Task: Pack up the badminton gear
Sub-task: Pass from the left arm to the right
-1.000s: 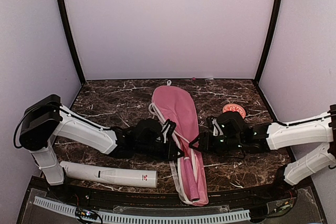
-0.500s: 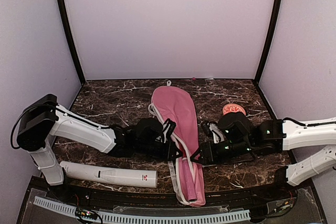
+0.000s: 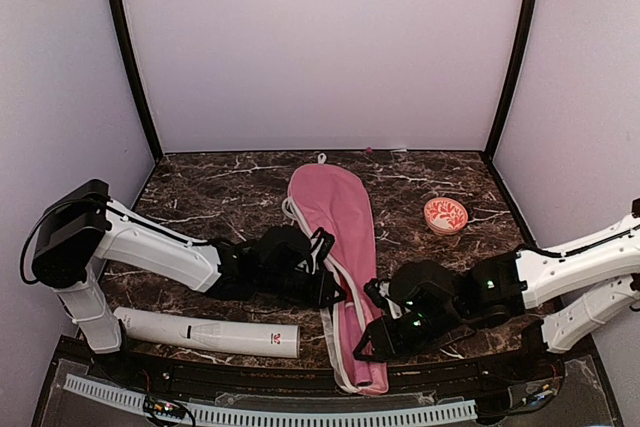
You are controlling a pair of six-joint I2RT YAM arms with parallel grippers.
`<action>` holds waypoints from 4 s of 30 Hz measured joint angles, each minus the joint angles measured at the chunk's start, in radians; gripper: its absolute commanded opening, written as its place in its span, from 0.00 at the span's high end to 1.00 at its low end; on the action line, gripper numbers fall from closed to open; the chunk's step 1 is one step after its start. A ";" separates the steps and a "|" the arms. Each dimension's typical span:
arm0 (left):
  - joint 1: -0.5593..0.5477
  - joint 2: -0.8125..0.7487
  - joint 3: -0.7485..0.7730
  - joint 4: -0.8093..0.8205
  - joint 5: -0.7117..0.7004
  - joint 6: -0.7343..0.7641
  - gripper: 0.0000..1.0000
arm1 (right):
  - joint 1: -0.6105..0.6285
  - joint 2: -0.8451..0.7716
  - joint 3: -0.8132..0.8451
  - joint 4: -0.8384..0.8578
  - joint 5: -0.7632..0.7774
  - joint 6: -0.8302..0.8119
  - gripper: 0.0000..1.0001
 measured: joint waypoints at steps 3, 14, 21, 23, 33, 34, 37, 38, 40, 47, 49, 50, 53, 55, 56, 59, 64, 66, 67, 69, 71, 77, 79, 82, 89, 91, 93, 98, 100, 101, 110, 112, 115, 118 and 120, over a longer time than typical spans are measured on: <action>-0.002 0.000 0.000 -0.002 -0.006 0.000 1.00 | 0.014 0.040 0.000 0.028 -0.021 0.012 0.53; -0.039 -0.032 0.091 -0.185 -0.092 0.070 1.00 | 0.017 0.130 0.009 0.101 -0.069 0.084 0.75; -0.047 -0.061 0.285 -0.426 -0.142 0.174 1.00 | 0.017 -0.045 -0.063 0.159 -0.027 0.161 0.82; -0.047 -0.060 0.351 -0.502 -0.150 0.201 1.00 | 0.017 -0.105 -0.102 0.204 -0.011 0.183 0.82; -0.056 -0.023 0.504 -0.774 -0.257 0.267 1.00 | 0.017 -0.196 -0.251 0.372 0.031 0.251 0.82; -0.056 -0.022 0.504 -0.793 -0.268 0.267 1.00 | 0.017 -0.199 -0.260 0.380 0.034 0.255 0.82; -0.056 -0.022 0.504 -0.830 -0.297 0.267 1.00 | 0.017 -0.224 -0.277 0.395 0.053 0.268 0.82; -0.056 -0.022 0.504 -0.843 -0.310 0.267 1.00 | 0.017 -0.236 -0.280 0.396 0.064 0.271 0.82; -0.056 -0.022 0.504 -0.866 -0.330 0.267 1.00 | 0.017 -0.267 -0.293 0.406 0.088 0.283 0.83; -0.054 -0.022 0.504 -0.913 -0.381 0.267 1.00 | 0.017 -0.387 -0.380 0.458 0.183 0.330 0.84; -0.051 -0.023 0.499 -0.905 -0.380 0.270 1.00 | 0.017 -0.386 -0.380 0.463 0.197 0.330 0.83; -0.049 -0.026 0.489 -0.891 -0.377 0.271 1.00 | 0.017 -0.377 -0.376 0.463 0.201 0.327 0.84; -0.046 -0.045 0.417 -0.814 -0.351 0.267 1.00 | 0.017 -0.303 -0.326 0.435 0.201 0.296 0.84; -0.038 -0.056 0.352 -0.751 -0.332 0.254 1.00 | 0.017 -0.229 -0.262 0.400 0.200 0.269 0.85; -0.036 -0.058 0.323 -0.721 -0.325 0.247 1.00 | 0.017 -0.194 -0.230 0.383 0.200 0.260 0.85; -0.036 -0.058 0.253 -0.640 -0.316 0.223 1.00 | 0.017 -0.095 -0.135 0.328 0.192 0.232 0.85; -0.029 -0.058 0.177 -0.549 -0.317 0.190 1.00 | 0.017 0.072 0.006 0.240 0.163 0.172 0.85; -0.024 -0.058 0.158 -0.536 -0.318 0.178 1.00 | 0.017 0.124 0.047 0.210 0.158 0.152 0.85; -0.023 -0.058 0.152 -0.532 -0.319 0.174 1.00 | 0.017 0.151 0.070 0.188 0.156 0.141 0.85; -0.020 -0.058 0.139 -0.521 -0.319 0.167 1.00 | 0.017 0.195 0.101 0.158 0.155 0.123 0.85; -0.018 -0.058 0.130 -0.513 -0.319 0.160 1.00 | 0.018 0.243 0.144 0.113 0.155 0.102 0.85; -0.012 -0.060 0.105 -0.498 -0.319 0.138 1.00 | 0.021 0.337 0.248 0.018 0.153 0.061 0.85; -0.011 -0.066 0.095 -0.492 -0.319 0.130 1.00 | 0.021 0.362 0.272 0.000 0.151 0.056 0.85; -0.010 -0.077 0.084 -0.472 -0.318 0.117 1.00 | 0.023 0.393 0.293 -0.019 0.152 0.050 0.82; -0.008 -0.106 0.038 -0.402 -0.294 0.078 1.00 | 0.031 0.464 0.352 -0.065 0.182 0.011 0.53; -0.017 -0.108 0.028 -0.372 -0.275 0.067 1.00 | 0.025 0.459 0.352 -0.052 0.198 -0.015 0.47; -0.020 -0.108 0.013 -0.356 -0.263 0.057 1.00 | 0.023 0.439 0.347 -0.045 0.201 -0.035 0.43; -0.018 -0.108 -0.027 -0.326 -0.233 0.032 1.00 | 0.021 0.322 0.311 -0.034 0.205 -0.074 0.40; -0.015 -0.108 -0.033 -0.318 -0.224 0.027 1.00 | 0.021 0.270 0.299 -0.037 0.209 -0.075 0.41; -0.013 -0.108 -0.034 -0.314 -0.220 0.025 1.00 | 0.021 0.240 0.289 -0.041 0.212 -0.074 0.42; -0.007 -0.108 -0.039 -0.304 -0.203 0.014 1.00 | 0.021 0.206 0.179 -0.061 0.218 -0.041 0.54; -0.006 -0.108 -0.039 -0.302 -0.200 0.014 1.00 | 0.021 0.228 0.170 -0.063 0.217 -0.036 0.57; -0.005 -0.108 -0.040 -0.297 -0.196 0.014 1.00 | 0.021 0.254 0.170 -0.057 0.214 -0.034 0.60; -0.005 -0.108 -0.040 -0.292 -0.196 0.014 1.00 | 0.021 0.280 0.171 -0.038 0.206 -0.037 0.64; -0.005 -0.108 -0.040 -0.290 -0.196 0.014 1.00 | 0.021 0.301 0.171 -0.022 0.197 -0.040 0.69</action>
